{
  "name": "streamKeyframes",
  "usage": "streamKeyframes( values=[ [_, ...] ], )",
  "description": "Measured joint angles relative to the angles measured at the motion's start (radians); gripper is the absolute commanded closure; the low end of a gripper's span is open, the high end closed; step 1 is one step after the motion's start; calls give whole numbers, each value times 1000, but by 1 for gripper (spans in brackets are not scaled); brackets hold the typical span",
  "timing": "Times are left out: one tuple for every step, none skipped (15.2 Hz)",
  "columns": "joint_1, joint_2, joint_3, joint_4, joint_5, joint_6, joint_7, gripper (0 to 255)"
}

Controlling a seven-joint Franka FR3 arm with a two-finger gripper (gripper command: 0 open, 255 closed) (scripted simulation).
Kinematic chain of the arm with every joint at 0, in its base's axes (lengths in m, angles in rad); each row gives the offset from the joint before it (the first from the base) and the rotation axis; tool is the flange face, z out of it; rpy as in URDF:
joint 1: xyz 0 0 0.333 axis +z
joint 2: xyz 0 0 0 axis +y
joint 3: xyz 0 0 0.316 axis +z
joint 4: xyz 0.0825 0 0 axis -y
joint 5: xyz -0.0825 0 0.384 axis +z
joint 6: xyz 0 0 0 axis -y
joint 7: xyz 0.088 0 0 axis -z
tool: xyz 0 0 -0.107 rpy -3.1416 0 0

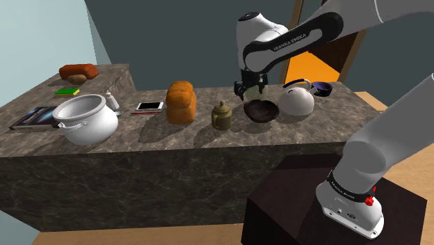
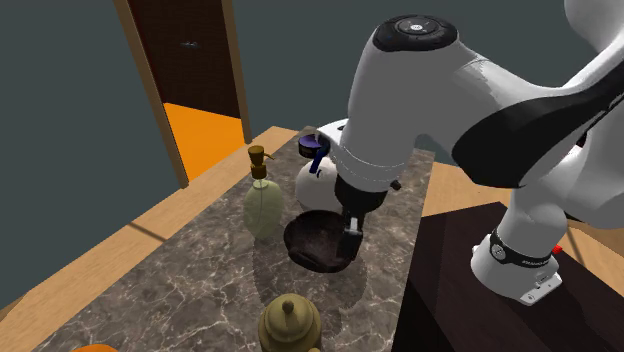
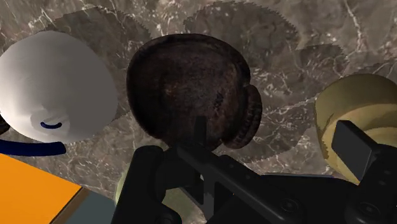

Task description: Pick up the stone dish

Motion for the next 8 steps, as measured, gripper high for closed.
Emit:
streamKeyframes(
  values=[
    [-11, 34, 6, 14, -24, 6, 36, 0],
    [-19, 64, 14, 16, -48, 19, 77, 0],
    [-31, 101, 17, 26, -75, 31, 113, 0],
    [-40, 145, 21, 41, -105, 44, 155, 0],
    [-46, 192, 24, 62, -135, 50, 198, 0],
    [-52, 239, 24, 84, -166, 57, 240, 0],
    [-56, 275, 22, 99, -192, 58, 278, 0],
    [-58, 310, 19, 121, -216, 53, 314, 0]
  ],
)
